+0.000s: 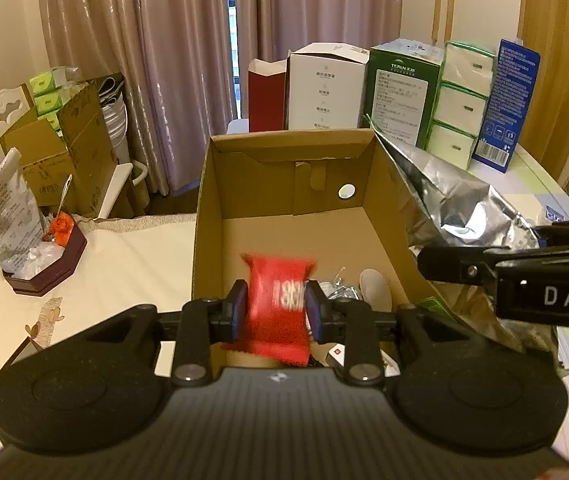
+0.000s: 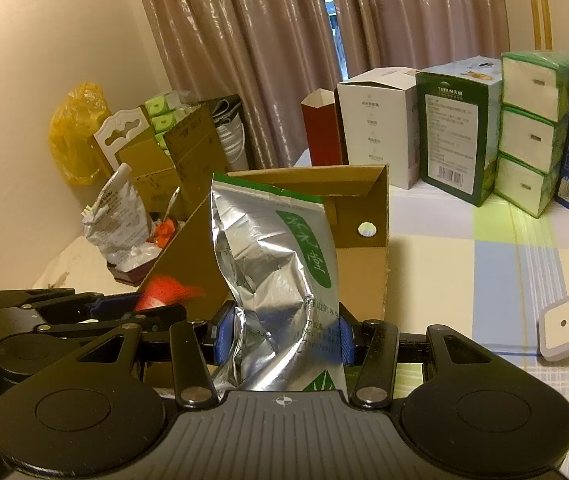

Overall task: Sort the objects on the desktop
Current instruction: 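Open both tools to drop the candy packet and foil bag into the cardboard box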

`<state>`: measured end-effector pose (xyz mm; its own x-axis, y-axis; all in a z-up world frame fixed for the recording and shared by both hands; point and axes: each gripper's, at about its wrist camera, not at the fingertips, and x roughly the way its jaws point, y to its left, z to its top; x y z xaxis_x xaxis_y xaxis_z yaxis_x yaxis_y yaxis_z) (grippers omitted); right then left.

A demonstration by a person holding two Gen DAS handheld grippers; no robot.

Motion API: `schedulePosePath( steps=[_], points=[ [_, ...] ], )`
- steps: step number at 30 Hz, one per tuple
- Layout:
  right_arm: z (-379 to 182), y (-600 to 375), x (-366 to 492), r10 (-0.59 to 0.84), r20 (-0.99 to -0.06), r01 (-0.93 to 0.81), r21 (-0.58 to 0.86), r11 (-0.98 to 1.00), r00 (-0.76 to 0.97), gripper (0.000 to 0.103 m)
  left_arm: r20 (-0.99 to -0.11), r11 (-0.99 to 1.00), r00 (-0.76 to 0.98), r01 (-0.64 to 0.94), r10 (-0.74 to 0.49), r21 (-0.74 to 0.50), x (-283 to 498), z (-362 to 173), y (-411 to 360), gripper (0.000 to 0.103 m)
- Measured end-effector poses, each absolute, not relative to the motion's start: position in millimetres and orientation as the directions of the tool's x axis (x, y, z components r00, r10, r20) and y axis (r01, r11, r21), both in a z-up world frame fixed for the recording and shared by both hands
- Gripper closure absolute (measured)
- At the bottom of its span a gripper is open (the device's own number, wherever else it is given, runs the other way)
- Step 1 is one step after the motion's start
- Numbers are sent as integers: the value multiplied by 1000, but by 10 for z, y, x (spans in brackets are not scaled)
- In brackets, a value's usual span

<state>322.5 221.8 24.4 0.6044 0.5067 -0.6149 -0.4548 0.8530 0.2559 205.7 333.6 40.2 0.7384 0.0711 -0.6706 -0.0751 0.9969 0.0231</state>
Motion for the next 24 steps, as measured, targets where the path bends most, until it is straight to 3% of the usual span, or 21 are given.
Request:
schedulePosePath(
  steps=[1,12,15,24],
  points=[
    [243,2221,3230,508,-614,-455,258,852,604,56,-671,997,738,-78,72,21,2060,398,3344,72],
    [222,2219,3302,521,-610,-428,307,850,596,55,-640,994,762,-109,99,24,1856,527,3446,72],
    [204,2212,3342,543,-597,-418,349,839,591,42,-632,992,768,-122,107,19,1797,576,3482,72],
    [381,2007,3236,548,-546,-403,373,836,634,31,-631,990,767,-139,114,10,1606,596,3437,67]
  ],
)
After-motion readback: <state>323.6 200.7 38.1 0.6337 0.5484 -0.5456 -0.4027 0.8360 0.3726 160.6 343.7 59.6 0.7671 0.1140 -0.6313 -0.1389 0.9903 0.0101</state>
